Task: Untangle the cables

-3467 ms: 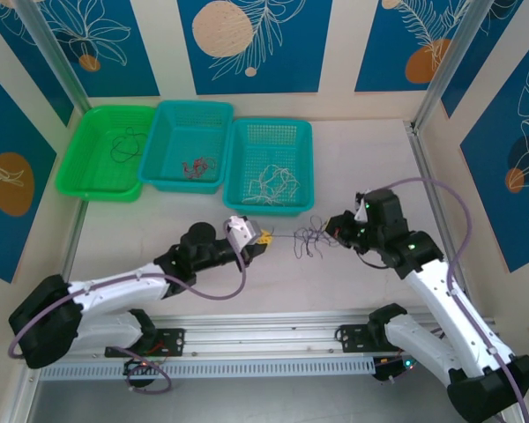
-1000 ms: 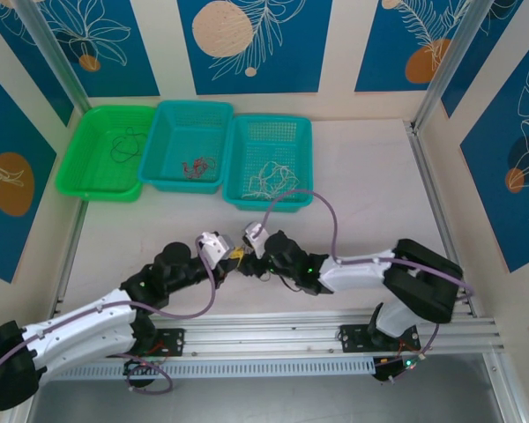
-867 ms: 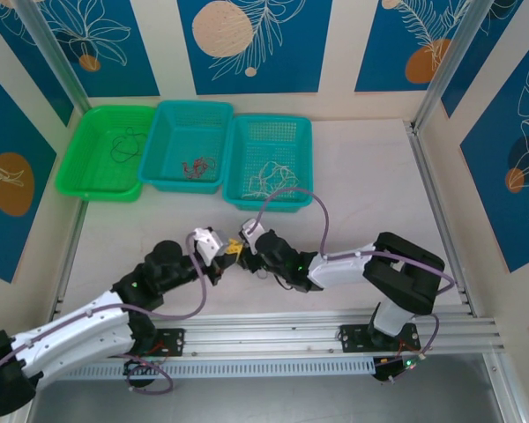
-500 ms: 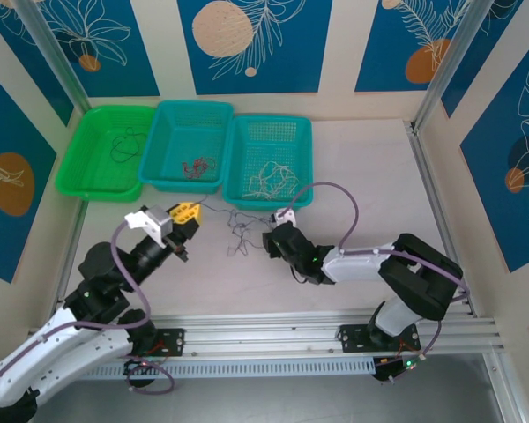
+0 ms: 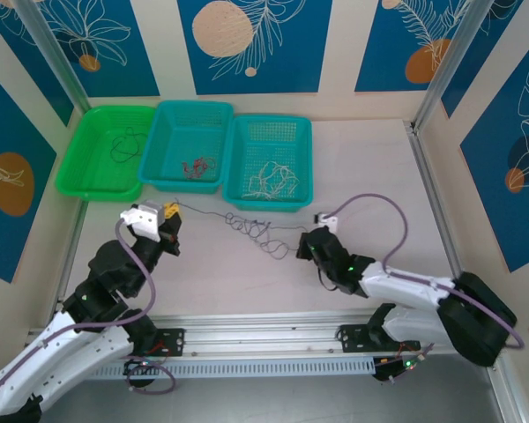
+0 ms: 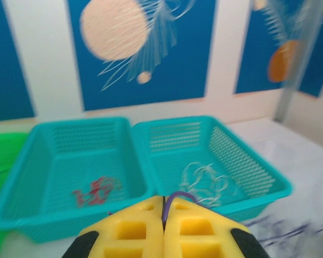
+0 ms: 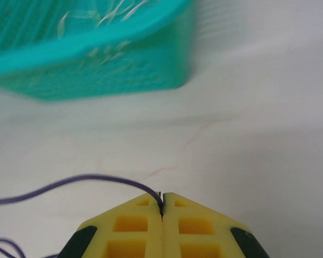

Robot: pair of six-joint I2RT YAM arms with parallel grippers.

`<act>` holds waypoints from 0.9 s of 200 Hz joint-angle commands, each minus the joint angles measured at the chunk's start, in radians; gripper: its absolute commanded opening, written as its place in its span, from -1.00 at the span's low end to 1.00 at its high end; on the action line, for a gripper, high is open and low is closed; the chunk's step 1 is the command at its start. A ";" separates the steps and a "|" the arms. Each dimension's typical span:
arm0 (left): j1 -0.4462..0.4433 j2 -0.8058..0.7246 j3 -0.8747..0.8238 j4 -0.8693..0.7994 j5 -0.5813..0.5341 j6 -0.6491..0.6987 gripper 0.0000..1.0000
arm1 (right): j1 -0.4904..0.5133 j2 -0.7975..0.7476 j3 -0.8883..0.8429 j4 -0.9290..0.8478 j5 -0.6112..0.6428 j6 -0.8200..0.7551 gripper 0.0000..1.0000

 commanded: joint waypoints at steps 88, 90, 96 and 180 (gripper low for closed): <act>0.383 0.037 -0.031 -0.287 0.038 -0.245 -1.00 | -0.992 -0.564 0.108 -0.740 -0.328 0.044 -1.00; 0.386 0.037 -0.033 -0.290 0.036 -0.249 -1.00 | -1.006 -0.558 0.117 -0.744 -0.331 0.045 -1.00; 0.395 0.037 -0.038 -0.299 0.024 -0.257 -1.00 | -1.041 -0.544 0.140 -0.753 -0.342 0.048 -1.00; 0.567 0.102 -0.200 -0.277 0.269 -0.503 -1.00 | -1.212 -0.399 0.303 -0.612 -0.671 -0.013 -1.00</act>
